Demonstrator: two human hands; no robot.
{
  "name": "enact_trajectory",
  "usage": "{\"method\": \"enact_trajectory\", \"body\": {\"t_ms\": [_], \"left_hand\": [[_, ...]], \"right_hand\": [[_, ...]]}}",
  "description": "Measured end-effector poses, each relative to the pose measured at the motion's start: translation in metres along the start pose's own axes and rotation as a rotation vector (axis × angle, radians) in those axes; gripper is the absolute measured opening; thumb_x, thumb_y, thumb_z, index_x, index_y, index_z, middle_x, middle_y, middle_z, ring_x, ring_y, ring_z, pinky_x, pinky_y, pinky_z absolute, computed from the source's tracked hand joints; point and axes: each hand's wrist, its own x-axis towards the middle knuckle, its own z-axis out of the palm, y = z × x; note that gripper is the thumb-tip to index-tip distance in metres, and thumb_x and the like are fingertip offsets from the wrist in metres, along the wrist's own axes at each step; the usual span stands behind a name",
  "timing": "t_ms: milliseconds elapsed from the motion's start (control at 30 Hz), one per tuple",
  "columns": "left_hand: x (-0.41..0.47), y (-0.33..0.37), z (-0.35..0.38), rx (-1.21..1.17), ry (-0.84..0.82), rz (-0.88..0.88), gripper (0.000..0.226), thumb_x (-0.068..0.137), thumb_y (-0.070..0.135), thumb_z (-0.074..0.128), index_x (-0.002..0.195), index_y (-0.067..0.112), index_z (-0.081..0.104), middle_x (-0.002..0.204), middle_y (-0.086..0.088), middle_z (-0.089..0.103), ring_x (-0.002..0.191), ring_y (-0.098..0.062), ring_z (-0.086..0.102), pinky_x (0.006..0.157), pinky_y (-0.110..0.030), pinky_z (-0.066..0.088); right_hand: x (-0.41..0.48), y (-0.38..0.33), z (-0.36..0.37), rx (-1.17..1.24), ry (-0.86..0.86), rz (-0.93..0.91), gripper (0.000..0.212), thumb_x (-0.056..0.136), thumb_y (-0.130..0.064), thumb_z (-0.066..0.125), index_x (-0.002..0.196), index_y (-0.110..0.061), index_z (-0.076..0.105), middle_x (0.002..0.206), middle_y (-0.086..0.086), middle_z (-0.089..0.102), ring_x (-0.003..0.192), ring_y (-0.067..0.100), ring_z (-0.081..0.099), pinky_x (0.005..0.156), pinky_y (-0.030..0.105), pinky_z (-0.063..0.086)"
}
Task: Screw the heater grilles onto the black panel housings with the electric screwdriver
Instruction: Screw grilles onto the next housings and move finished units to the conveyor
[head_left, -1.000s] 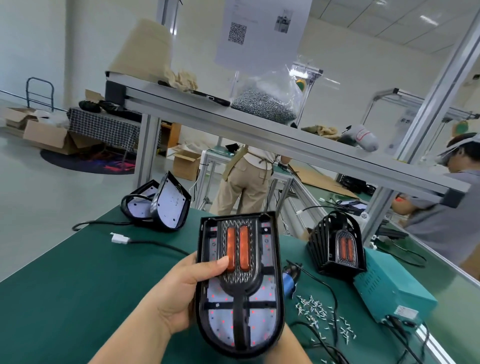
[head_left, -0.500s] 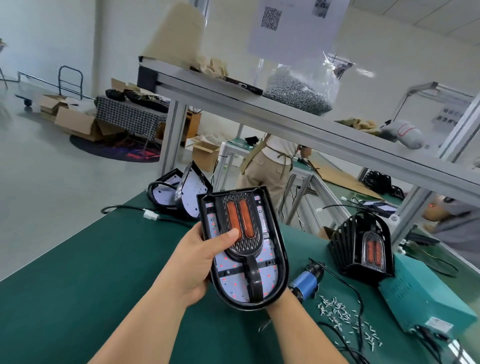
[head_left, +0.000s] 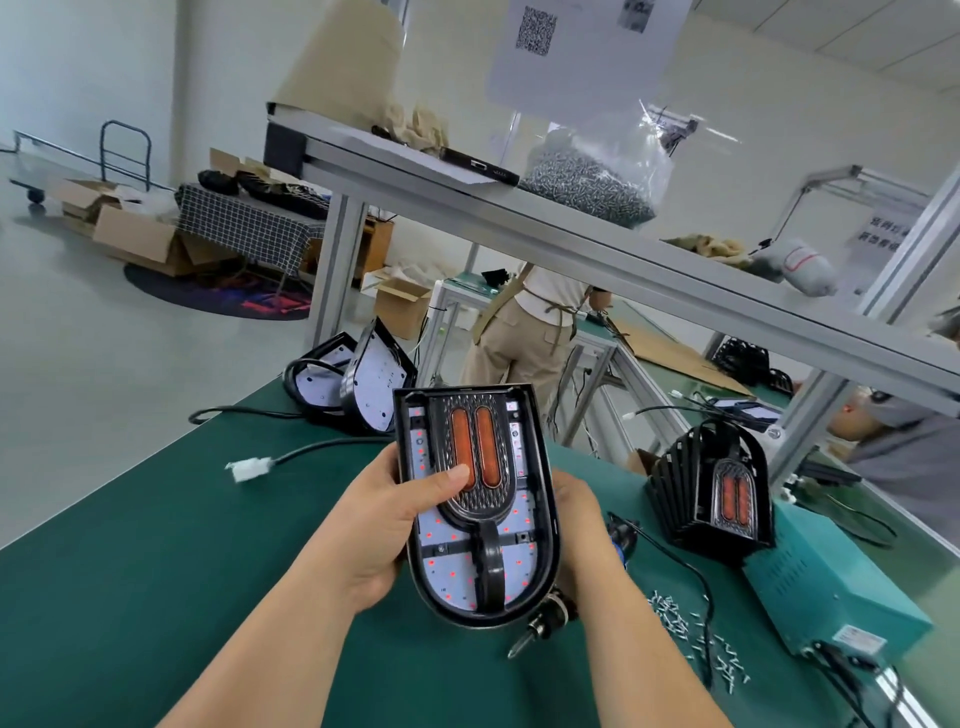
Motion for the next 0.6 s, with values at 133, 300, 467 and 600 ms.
{"method": "enact_trajectory", "body": {"t_ms": [133, 300, 467, 600], "left_hand": [[-0.001, -0.001, 0.000, 0.076, -0.013, -0.036, 0.044, 0.076, 0.012, 0.074, 0.119, 0.011, 0.062, 0.106, -0.009, 0.076, 0.097, -0.026, 0.074, 0.084, -0.037, 0.055], [-0.002, 0.003, -0.002, 0.146, -0.004, -0.050, 0.036, 0.084, 0.009, 0.071, 0.119, 0.012, 0.062, 0.107, -0.008, 0.076, 0.099, -0.025, 0.073, 0.088, -0.038, 0.053], [-0.002, 0.003, -0.003, 0.160, 0.014, -0.011, 0.037, 0.083, 0.005, 0.071, 0.118, 0.010, 0.062, 0.106, -0.009, 0.076, 0.098, -0.027, 0.073, 0.087, -0.037, 0.054], [0.000, 0.004, -0.004, 0.156, -0.007, 0.010, 0.046, 0.070, 0.011, 0.076, 0.114, 0.010, 0.063, 0.104, -0.009, 0.077, 0.095, -0.023, 0.074, 0.075, -0.027, 0.059]], "right_hand": [[-0.002, -0.002, -0.011, -0.065, 0.005, -0.148, 0.020, 0.092, -0.004, 0.062, 0.081, -0.013, 0.076, 0.083, 0.012, 0.076, 0.074, 0.024, 0.067, 0.075, 0.039, 0.056], [0.003, 0.001, -0.020, -0.268, 0.131, -0.205, 0.023, 0.096, -0.007, 0.059, 0.079, -0.017, 0.071, 0.085, 0.002, 0.075, 0.084, 0.020, 0.065, 0.085, 0.036, 0.052], [0.001, -0.002, -0.029, -0.387, 0.156, -0.376, 0.029, 0.098, -0.008, 0.055, 0.080, -0.030, 0.063, 0.082, -0.008, 0.066, 0.077, 0.011, 0.056, 0.074, 0.023, 0.044], [-0.001, 0.001, -0.032, -0.226, 0.130, -0.385, 0.030, 0.100, -0.005, 0.053, 0.083, -0.025, 0.067, 0.069, -0.012, 0.058, 0.065, 0.006, 0.044, 0.061, 0.015, 0.039]]}}
